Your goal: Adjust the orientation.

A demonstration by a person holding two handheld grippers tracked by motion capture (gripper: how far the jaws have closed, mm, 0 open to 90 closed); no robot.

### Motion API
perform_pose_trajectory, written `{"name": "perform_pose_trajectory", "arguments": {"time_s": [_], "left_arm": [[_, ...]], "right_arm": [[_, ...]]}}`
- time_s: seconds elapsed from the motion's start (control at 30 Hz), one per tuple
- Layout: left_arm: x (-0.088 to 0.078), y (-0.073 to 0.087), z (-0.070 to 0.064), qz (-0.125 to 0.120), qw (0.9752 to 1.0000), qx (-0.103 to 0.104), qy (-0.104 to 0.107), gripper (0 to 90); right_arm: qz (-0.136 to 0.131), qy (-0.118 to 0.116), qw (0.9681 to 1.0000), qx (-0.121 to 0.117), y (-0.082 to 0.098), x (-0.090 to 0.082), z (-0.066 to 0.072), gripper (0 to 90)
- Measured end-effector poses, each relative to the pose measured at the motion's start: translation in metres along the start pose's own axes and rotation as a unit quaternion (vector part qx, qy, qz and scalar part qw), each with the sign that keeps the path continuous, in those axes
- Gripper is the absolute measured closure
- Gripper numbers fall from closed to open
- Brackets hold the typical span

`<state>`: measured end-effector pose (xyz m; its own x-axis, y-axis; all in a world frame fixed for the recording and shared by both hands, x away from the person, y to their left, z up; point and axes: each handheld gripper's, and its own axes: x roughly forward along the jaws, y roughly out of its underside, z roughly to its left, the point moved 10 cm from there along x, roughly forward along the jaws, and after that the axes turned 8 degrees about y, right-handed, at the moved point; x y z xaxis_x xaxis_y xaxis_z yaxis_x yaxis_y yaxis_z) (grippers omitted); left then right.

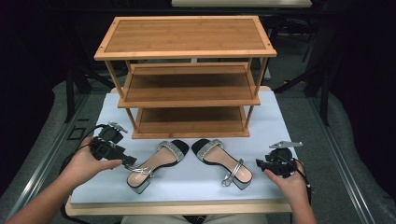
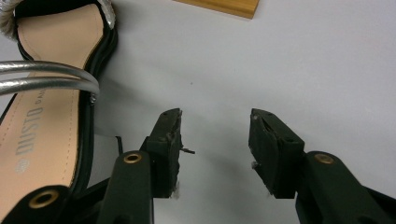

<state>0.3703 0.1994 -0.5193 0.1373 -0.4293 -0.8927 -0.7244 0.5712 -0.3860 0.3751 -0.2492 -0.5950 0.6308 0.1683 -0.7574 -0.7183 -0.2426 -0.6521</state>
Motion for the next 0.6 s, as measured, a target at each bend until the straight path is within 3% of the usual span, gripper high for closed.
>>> {"name": "perform_pose_trajectory", "arguments": {"time_s": [0.27, 0.6], "left_arm": [[0.035, -0.014, -0.009, 0.05, 0.9988, -0.001, 0.007, 32.3], [0.068, -0.021, -0.009, 0.078, 0.9969, -0.012, 0.008, 31.2]], "right_arm": [[-0.001, 0.002, 1.0, -0.001, 0.001, 0.001, 0.001, 52.8], [0.001, -0.004, 1.0, -0.002, 0.002, 0.003, 0.002, 51.9]]}}
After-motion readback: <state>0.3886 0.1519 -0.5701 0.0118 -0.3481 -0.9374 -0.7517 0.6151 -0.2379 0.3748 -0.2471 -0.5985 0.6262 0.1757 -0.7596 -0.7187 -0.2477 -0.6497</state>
